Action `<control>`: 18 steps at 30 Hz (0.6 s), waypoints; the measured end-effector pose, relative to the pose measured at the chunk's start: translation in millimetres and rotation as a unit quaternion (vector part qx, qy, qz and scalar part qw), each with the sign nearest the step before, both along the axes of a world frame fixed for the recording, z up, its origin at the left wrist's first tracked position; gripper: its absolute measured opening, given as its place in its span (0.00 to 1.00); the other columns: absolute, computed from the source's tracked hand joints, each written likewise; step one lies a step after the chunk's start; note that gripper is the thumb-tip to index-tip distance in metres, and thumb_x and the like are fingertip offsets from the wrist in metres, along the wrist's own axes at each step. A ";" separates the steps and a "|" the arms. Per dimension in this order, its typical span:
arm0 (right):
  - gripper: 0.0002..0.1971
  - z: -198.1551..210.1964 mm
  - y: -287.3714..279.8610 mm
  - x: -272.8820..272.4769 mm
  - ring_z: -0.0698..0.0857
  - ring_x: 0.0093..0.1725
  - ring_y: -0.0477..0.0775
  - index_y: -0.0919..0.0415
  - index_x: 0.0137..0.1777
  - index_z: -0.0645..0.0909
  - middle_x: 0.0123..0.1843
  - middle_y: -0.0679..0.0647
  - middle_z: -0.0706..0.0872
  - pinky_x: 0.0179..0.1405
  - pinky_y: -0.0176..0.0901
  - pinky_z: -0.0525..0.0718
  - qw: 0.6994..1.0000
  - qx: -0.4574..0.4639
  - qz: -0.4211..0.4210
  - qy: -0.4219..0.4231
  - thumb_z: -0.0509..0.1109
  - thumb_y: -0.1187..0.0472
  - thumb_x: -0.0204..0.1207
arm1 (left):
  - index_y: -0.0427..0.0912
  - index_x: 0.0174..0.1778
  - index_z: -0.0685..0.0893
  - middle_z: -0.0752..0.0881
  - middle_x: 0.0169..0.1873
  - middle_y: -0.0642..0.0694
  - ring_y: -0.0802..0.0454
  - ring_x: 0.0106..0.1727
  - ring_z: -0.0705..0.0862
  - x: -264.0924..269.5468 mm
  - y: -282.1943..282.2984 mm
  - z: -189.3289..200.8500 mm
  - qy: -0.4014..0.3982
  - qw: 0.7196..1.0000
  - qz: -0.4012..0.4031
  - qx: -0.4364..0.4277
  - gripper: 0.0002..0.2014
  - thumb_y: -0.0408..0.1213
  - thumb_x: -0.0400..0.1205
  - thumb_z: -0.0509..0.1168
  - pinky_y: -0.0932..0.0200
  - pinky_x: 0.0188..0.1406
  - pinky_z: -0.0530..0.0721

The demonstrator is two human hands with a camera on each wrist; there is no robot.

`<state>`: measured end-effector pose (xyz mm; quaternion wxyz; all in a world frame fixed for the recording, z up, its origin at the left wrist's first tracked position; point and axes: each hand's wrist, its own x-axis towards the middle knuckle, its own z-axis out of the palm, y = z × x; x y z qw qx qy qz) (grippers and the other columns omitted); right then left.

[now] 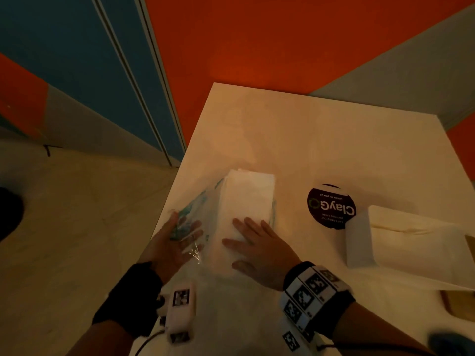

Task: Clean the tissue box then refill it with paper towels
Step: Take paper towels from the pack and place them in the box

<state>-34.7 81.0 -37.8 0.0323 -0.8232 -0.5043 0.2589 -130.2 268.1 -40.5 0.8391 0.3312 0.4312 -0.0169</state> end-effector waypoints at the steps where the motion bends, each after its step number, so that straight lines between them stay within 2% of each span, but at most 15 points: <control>1: 0.28 1.7 1.4 0.4 0.45 0.83 0.61 0.44 0.77 0.58 0.85 0.54 0.46 0.81 0.61 0.42 1.000 -0.003 -0.003 0.000 0.49 0.38 0.77 | 0.46 0.56 0.78 0.87 0.49 0.45 0.50 0.52 0.84 -4.3 -5.1 5.8 -0.025 1.000 -0.004 0.000 0.29 0.55 0.62 0.71 0.49 0.45 0.86; 3: 0.28 4.7 4.3 -0.6 0.44 0.83 0.59 0.43 0.77 0.57 0.85 0.53 0.46 0.81 0.60 0.41 1.000 -0.008 -0.011 0.002 0.52 0.39 0.78 | 0.46 0.59 0.75 0.84 0.54 0.44 0.48 0.57 0.81 -13.0 -21.1 12.8 -0.027 0.999 -0.031 0.016 0.31 0.52 0.60 0.73 0.49 0.48 0.81; 5: 0.29 8.5 7.5 -3.4 0.45 0.82 0.59 0.41 0.78 0.54 0.85 0.53 0.46 0.81 0.60 0.40 1.000 -0.008 -0.021 -0.005 0.56 0.40 0.79 | 0.46 0.51 0.79 0.85 0.52 0.44 0.48 0.52 0.82 -19.0 -40.3 12.0 -0.001 0.998 -0.035 0.052 0.20 0.41 0.64 0.74 0.50 0.47 0.81; 7: 0.32 9.5 10.0 -6.7 0.46 0.82 0.59 0.40 0.78 0.51 0.84 0.53 0.47 0.80 0.63 0.41 0.999 -0.008 -0.028 -0.015 0.56 0.36 0.76 | 0.44 0.46 0.83 0.86 0.49 0.43 0.45 0.50 0.84 -20.2 -55.6 10.7 0.036 0.992 -0.009 0.123 0.07 0.34 0.73 0.69 0.44 0.55 0.83; 9: 0.34 9.2 11.5 -9.9 0.45 0.82 0.60 0.40 0.78 0.51 0.84 0.54 0.47 0.80 0.66 0.42 0.999 -0.014 -0.025 -0.021 0.52 0.31 0.73 | 0.44 0.46 0.83 0.86 0.47 0.43 0.44 0.52 0.84 -19.8 -62.7 8.7 0.080 0.974 0.006 0.211 0.05 0.34 0.77 0.66 0.41 0.62 0.81; 11: 0.34 7.4 11.2 -11.7 0.44 0.82 0.61 0.41 0.78 0.53 0.84 0.55 0.45 0.80 0.66 0.41 0.999 -0.025 -0.026 -0.021 0.53 0.32 0.73 | 0.39 0.49 0.83 0.88 0.39 0.44 0.49 0.45 0.85 -21.9 -63.7 8.2 0.071 0.971 0.044 0.222 0.07 0.30 0.78 0.63 0.50 0.55 0.85; 13: 0.33 5.3 9.8 -12.8 0.43 0.82 0.61 0.41 0.78 0.54 0.85 0.55 0.44 0.80 0.65 0.40 0.999 -0.020 -0.035 -0.016 0.57 0.35 0.75 | 0.38 0.44 0.83 0.91 0.27 0.48 0.56 0.33 0.86 -24.8 -59.8 9.6 0.036 0.982 0.088 0.165 0.07 0.27 0.79 0.60 0.63 0.38 0.88; 14: 0.33 3.6 8.9 -12.6 0.43 0.82 0.61 0.41 0.78 0.54 0.84 0.55 0.44 0.80 0.65 0.40 0.999 -0.017 -0.037 -0.014 0.55 0.34 0.75 | 0.38 0.40 0.83 0.90 0.22 0.49 0.59 0.27 0.86 -27.0 -57.4 8.8 0.020 0.987 0.105 0.117 0.08 0.26 0.79 0.59 0.68 0.31 0.88; 16: 0.35 1.7 8.7 -12.5 0.45 0.82 0.62 0.41 0.77 0.55 0.84 0.55 0.46 0.79 0.66 0.41 0.999 -0.007 -0.036 -0.012 0.45 0.30 0.69 | 0.37 0.38 0.80 0.89 0.18 0.48 0.60 0.21 0.86 -31.2 -51.3 2.1 -0.002 0.990 0.140 -0.010 0.08 0.24 0.78 0.58 0.69 0.23 0.88; 18: 0.36 -0.5 8.2 -12.5 0.44 0.82 0.62 0.40 0.77 0.55 0.84 0.54 0.46 0.79 0.66 0.41 0.999 -0.004 -0.037 -0.006 0.44 0.29 0.68 | 0.34 0.35 0.82 0.88 0.18 0.46 0.58 0.20 0.85 -33.9 -45.8 -8.0 0.012 0.984 0.154 -0.092 0.07 0.25 0.76 0.60 0.68 0.18 0.86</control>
